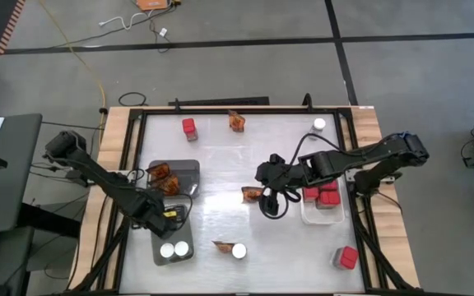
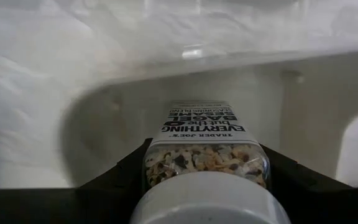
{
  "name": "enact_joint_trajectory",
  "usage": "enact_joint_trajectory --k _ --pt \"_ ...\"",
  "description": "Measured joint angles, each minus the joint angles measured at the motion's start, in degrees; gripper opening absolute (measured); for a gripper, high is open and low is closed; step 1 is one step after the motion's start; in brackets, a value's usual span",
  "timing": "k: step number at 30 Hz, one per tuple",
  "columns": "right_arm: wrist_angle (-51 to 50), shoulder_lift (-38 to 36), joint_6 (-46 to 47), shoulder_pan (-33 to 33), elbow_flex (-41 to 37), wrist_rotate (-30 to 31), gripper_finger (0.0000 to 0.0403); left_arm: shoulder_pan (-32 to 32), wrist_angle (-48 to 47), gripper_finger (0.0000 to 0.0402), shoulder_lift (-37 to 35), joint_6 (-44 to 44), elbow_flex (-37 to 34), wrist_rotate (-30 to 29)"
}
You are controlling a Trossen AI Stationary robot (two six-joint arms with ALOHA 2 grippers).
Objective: Sort spices by type
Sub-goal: Adjust the white spice bottle inside the gray bin
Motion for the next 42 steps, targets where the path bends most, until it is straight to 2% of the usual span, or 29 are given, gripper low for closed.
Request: enact_joint_trajectory --k 25,42 --pt "0.2 0.0 -0.6 -1.1 0.0 0.0 0.0357 1.1 1.2 0.0206 1.9 -3.2 0.1 0.8" --pt "-0.2 0.1 -0.7 -1.1 0.0 0.0 0.0357 3.0 -1.1 0.0206 2.0 -1.6 0.0 -0.4"
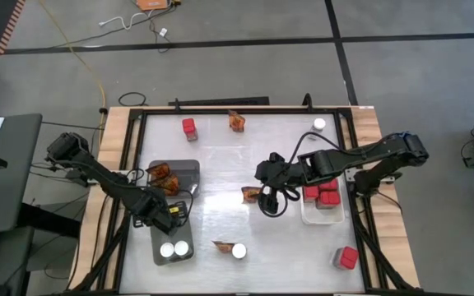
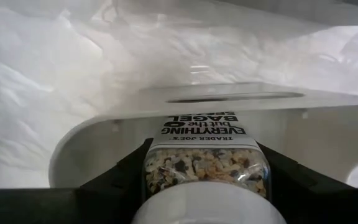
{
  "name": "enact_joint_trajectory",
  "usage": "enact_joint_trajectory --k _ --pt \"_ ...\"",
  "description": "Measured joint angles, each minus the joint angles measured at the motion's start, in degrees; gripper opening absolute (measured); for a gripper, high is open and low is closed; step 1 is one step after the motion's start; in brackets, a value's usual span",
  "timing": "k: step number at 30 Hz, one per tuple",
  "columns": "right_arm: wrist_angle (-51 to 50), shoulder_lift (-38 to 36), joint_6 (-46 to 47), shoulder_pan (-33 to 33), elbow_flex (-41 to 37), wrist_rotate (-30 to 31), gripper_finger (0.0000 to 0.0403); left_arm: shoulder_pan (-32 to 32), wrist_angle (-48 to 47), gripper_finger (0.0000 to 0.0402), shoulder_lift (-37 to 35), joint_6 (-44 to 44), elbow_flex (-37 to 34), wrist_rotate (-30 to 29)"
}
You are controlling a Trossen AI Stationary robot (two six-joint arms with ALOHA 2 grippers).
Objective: Sort spices by type
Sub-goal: Adjust the white spice bottle inside the gray bin, then put the orange spice pack into the black bin
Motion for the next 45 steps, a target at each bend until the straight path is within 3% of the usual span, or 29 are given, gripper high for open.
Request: enact_joint_trajectory --k 5,14,22,32,39,45 --pt "0.0 0.0 0.0 0.0 0.0 0.0 0.0357 0.0 0.0 0.0210 0.0 0.2 0.0 -0.2" --pt "0.0 0.0 0.0 0.0 0.0 0.0 0.0357 0.0 -0.2 0.0252 0.0 0.2 0.0 -0.4" --pt "0.0 0.0 0.0 0.0 0.0 0.0 0.0357 0.0 -1.2 0.0256 -1.1 0.2 0.7 -0.3" --pt "-0.1 0.0 0.2 0.0 0.0 0.0 0.0357 -0.4 -13.7 0.0256 -5.8 3.1 6.5 -0.7" --pt "0.2 0.0 1.2 0.0 0.0 0.0 0.0356 -1.7 -21.8 0.0256 -8.9 6.9 11.6 -4.7" --pt "0.2 0.0 4.3 0.9 0.0 0.8 0.0330 -2.3 -28.8 0.0256 -9.4 14.5 15.8 -6.8"
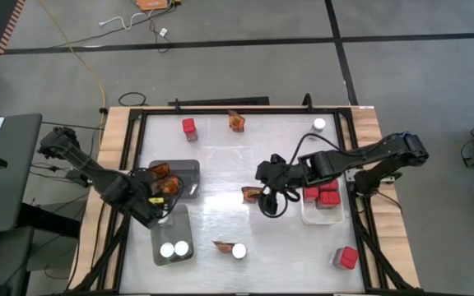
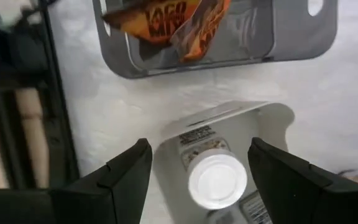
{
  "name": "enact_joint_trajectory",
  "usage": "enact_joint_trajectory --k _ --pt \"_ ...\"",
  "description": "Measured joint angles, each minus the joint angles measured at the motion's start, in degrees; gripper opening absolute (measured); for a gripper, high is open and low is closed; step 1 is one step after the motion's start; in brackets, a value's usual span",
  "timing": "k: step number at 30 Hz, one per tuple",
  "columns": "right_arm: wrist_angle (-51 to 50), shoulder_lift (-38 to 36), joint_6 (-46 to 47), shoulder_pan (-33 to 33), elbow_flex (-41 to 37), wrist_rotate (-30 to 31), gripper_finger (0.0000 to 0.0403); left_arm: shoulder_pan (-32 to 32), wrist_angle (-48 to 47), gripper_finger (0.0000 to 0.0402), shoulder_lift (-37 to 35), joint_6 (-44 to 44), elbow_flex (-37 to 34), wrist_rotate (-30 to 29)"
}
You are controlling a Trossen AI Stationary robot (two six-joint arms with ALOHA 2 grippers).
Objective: Sort spices by type
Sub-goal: Put the orange spice pack into the black bin
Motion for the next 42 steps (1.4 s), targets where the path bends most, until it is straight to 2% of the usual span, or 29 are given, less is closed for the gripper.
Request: enact_joint_trajectory --k 5,10,15,21,24,30,37,39,42 --pt "-0.2 0.0 6.1 -0.1 0.0 3.5 0.0292 0.0 -2.1 0.0256 0.0 11.8 1.5 0.0" --pt "-2.8 0.0 13.8 -1.8 0.0 4.1 0.0266 0.0 2.4 0.0256 0.1 17.1 1.2 -0.2" --pt "-7.3 0.0 21.8 -4.1 0.0 4.1 0.0260 0.0 4.0 0.0256 0.1 23.1 1.1 -2.3" --pt "-7.5 0.0 22.3 -5.2 0.0 4.0 0.0260 0.0 3.9 0.0256 0.1 28.0 1.1 -4.8" --pt "-7.2 0.0 25.5 -6.2 0.0 3.7 0.0260 0.0 3.9 0.0256 0.1 30.7 1.1 -7.3" --pt "-7.3 0.0 26.6 -7.6 0.0 3.7 0.0289 1.7 3.9 0.0256 0.1 36.0 1.1 -8.7" --pt "-7.9 0.0 26.5 -9.8 0.0 3.8 0.0388 6.8 3.9 0.0256 0.1 38.8 1.1 -8.1" --pt "-8.4 0.0 26.5 -10.4 0.0 3.7 0.0390 8.4 3.9 0.0256 0.1 41.0 1.1 -8.1" --pt "-8.5 0.0 26.5 -11.1 0.0 3.7 0.0370 11.3 3.9 0.0256 0.1 42.9 1.1 -8.1"
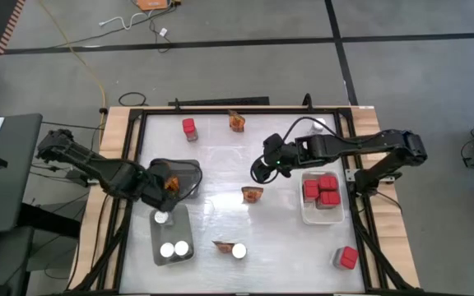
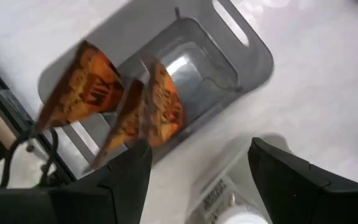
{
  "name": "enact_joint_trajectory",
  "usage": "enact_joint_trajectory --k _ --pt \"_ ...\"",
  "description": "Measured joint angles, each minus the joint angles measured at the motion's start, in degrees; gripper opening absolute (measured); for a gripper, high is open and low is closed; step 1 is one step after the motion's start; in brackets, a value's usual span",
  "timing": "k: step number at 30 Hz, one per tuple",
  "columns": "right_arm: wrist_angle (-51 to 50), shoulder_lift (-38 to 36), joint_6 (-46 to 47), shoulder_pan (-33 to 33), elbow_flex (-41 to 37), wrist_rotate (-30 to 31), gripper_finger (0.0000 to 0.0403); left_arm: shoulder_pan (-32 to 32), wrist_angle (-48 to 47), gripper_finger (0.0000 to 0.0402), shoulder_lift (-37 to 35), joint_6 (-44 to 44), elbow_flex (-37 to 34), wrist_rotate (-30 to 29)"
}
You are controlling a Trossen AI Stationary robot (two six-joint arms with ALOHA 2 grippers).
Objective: Sort spices by type
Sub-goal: Put the orange spice pack into the black bin
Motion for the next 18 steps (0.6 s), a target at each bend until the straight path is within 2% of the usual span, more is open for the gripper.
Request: enact_joint_trajectory --k 7,15,18 --pt "0.9 0.0 -1.9 -0.6 0.0 0.3 0.0353 7.6 -0.2 0.0256 0.0 3.3 0.0 -2.1" --pt "13.8 0.0 -20.5 -9.4 0.0 1.7 0.0352 12.1 -9.1 0.0256 -2.2 1.8 0.0 -2.0" --pt "18.8 0.0 -25.2 -13.9 0.0 0.1 0.0351 12.1 -12.1 0.0256 -2.8 6.7 0.0 -1.9"
